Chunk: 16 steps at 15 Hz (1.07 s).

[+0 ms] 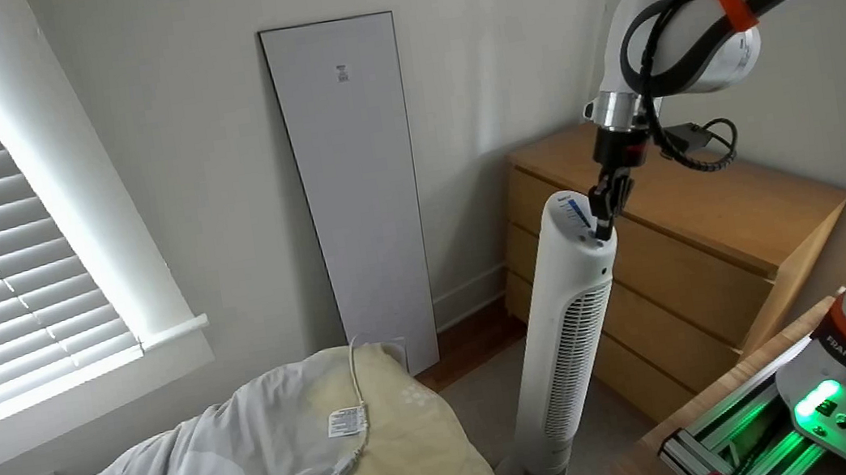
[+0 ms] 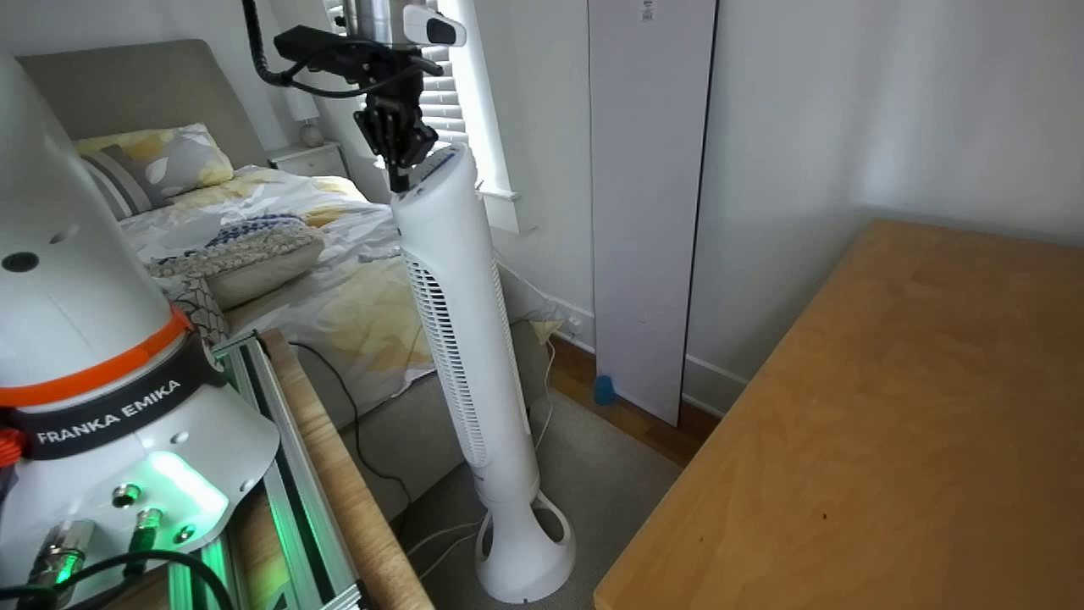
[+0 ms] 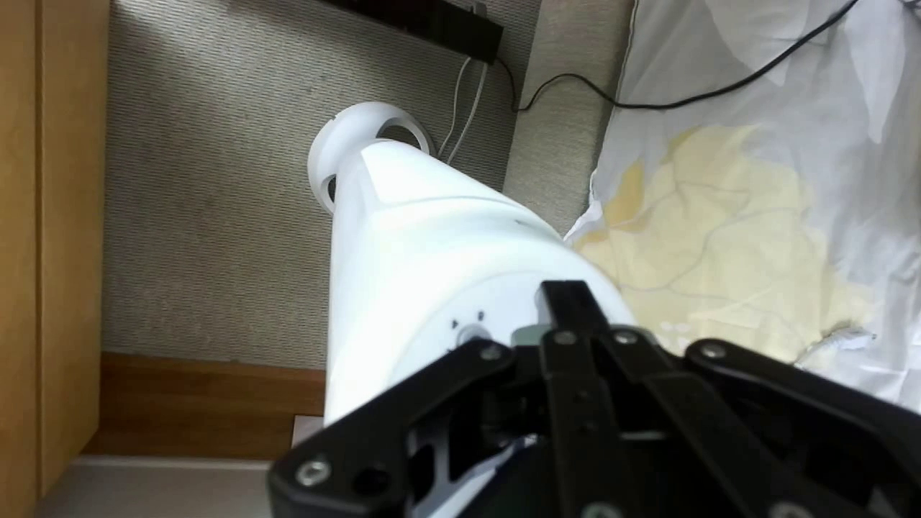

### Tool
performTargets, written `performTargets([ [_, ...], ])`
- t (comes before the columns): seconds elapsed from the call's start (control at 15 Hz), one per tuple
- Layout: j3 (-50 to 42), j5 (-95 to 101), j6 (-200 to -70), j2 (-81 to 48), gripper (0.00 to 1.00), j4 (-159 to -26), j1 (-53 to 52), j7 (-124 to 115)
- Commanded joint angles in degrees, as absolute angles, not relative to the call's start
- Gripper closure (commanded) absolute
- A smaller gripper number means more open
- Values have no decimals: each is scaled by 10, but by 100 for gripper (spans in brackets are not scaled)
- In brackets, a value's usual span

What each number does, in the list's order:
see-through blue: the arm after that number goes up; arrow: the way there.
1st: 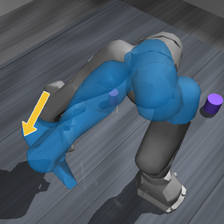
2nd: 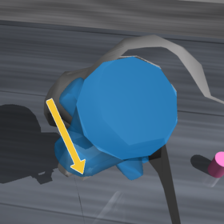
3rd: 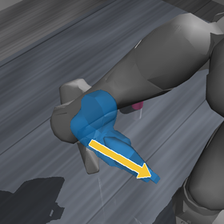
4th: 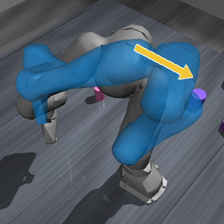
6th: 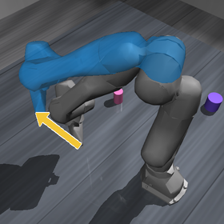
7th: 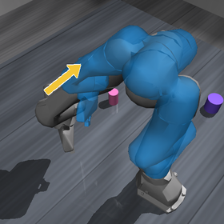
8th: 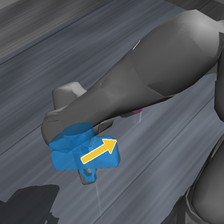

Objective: Press the middle button on the white air conditioner

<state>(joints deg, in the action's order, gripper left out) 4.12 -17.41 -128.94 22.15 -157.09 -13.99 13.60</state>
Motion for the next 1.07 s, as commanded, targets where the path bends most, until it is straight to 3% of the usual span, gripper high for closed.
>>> performTargets([
  [0.0,38,-185,-1302,220,100,-1574,-142,145],
  [1.0,23,-205,-1311,209,100,-1561,-148,160],
])
